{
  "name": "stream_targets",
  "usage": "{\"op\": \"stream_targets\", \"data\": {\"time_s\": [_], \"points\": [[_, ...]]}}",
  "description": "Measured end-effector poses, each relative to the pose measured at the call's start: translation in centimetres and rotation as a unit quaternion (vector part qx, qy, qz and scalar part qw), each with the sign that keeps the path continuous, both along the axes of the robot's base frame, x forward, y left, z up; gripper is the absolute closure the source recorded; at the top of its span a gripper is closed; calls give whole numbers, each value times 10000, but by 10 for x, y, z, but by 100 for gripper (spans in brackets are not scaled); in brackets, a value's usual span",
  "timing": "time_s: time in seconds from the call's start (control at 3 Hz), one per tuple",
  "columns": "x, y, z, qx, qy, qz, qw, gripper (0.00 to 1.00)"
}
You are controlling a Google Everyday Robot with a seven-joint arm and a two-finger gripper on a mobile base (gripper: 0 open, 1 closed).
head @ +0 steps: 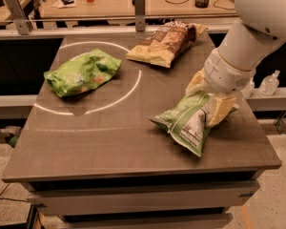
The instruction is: Move green jalapeno chip bag near brown chip bag
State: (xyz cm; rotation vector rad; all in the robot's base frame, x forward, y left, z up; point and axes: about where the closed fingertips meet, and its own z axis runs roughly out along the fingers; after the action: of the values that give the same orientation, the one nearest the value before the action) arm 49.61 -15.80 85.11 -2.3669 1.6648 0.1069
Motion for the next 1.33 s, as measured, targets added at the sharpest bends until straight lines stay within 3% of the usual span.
{"op": "stream_targets", "data": {"time_s": [0.67,1.0,1.33], "points": [[-9,-9,-3,188,21,-148,9997,87],[-9,-11,2,267,-38,-251,9993,100],[-9,-11,2,268,-38,-251,9993,100]]}}
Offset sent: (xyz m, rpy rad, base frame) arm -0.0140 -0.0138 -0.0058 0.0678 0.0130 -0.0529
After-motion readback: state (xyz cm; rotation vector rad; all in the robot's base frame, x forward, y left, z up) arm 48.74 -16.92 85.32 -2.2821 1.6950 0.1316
